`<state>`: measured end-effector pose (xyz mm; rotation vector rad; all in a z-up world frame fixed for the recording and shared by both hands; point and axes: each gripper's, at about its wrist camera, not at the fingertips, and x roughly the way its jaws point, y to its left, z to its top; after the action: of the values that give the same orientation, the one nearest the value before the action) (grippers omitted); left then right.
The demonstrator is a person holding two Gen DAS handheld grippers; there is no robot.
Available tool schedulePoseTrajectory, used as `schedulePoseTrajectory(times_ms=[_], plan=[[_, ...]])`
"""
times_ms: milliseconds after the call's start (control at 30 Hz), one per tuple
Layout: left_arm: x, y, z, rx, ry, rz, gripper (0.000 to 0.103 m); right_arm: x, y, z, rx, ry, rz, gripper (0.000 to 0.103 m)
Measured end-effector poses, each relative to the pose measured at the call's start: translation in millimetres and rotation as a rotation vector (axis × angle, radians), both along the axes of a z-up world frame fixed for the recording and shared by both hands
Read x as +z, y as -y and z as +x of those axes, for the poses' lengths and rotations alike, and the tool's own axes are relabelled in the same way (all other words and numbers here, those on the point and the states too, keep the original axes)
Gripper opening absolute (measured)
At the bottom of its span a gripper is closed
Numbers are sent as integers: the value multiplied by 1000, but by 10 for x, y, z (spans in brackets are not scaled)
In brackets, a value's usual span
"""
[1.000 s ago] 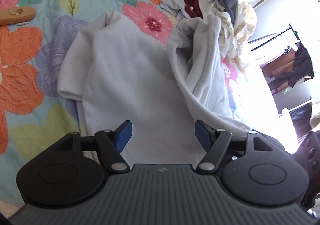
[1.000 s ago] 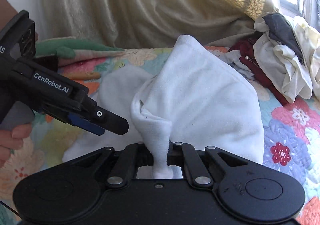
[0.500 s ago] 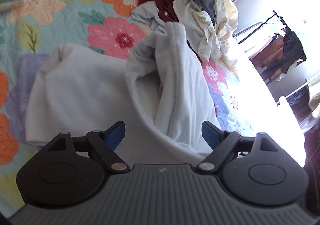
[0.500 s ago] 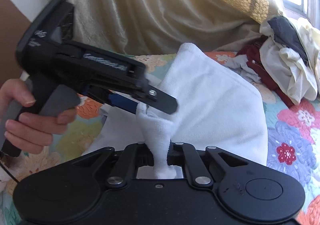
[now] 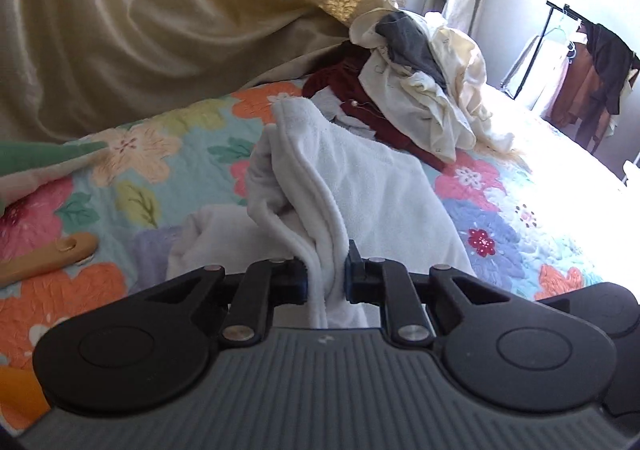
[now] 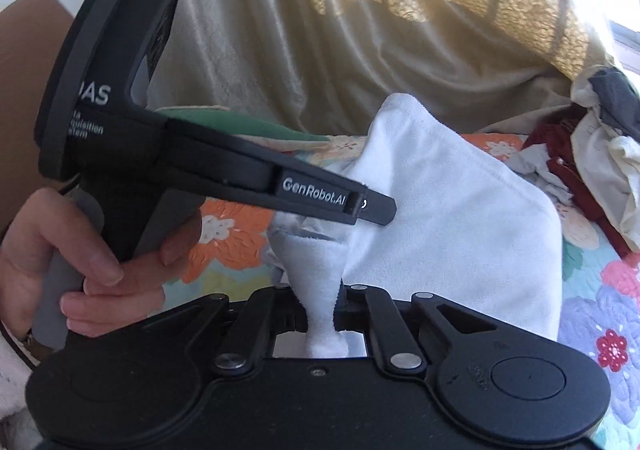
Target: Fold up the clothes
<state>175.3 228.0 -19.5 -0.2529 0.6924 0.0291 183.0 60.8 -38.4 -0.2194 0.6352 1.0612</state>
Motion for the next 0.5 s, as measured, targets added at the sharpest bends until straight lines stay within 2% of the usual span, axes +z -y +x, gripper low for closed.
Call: schedulePoseTrajectory(times_ms=[33,100,167,267,400,500], plan=[[-64,-64,-19,-2,-17,1,15,-47,-27,-10,40,-16,7,20],[-262,-165,-10,-20,-74,26,16,-130,2,14,41,-84,6,40],[-481,-219,17,-12,-150,41,15,-148,134,54,10,-122,24,40],[-567,-215,-46,-8,-135,36,16,-87,399,148,-88,-127,52,44],[-541,-160,-54,12,-144,67,19,-55,651,349,-328,-113,51,51],[-444,-87,-77,34,-153,117,23,-142,663,464,-414,-93,-10,51]])
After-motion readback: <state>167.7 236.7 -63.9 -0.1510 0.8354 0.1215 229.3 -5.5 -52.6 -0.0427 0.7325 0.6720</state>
